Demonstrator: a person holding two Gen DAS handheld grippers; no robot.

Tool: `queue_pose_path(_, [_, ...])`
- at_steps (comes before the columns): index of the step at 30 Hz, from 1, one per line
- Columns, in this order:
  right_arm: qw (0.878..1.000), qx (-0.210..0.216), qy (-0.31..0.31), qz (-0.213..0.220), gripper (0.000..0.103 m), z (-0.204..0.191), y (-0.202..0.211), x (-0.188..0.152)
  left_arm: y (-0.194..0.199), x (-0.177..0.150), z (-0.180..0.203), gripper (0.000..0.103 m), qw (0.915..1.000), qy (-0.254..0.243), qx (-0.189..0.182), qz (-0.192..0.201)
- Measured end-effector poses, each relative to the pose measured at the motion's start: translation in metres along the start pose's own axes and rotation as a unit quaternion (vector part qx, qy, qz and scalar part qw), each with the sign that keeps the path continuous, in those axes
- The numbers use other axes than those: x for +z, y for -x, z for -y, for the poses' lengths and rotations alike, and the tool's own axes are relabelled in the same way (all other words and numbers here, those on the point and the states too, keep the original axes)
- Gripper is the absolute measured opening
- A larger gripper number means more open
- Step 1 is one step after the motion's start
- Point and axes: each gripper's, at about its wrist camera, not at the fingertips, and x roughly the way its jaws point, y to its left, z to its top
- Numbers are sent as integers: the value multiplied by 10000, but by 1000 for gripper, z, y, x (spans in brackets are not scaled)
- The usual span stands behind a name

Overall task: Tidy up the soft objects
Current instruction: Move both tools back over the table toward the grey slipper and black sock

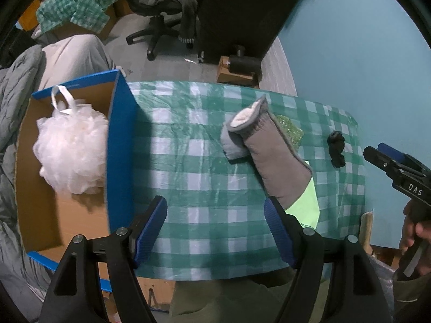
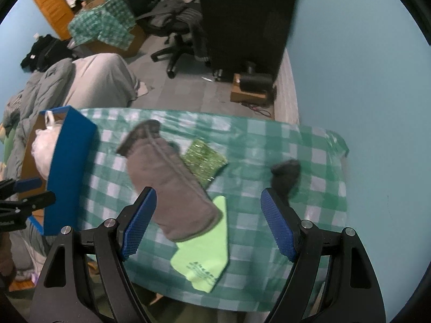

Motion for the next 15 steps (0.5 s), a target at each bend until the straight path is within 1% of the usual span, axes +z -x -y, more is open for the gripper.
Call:
queue_pose_path(1, [10000, -13, -27, -13, 80, 4, -2, -1, -2, 0, 2, 80, 10000, 6, -15, -6])
queue_pose_path(11, [9997, -162, -192, -26, 80, 46, -16, -6, -37, 8, 31, 80, 9994, 127, -256, -178])
queue_pose_path(15, [9995, -206, -226, -48, 80, 61, -25, -7, -53, 15, 41, 80, 9986, 276, -399, -233])
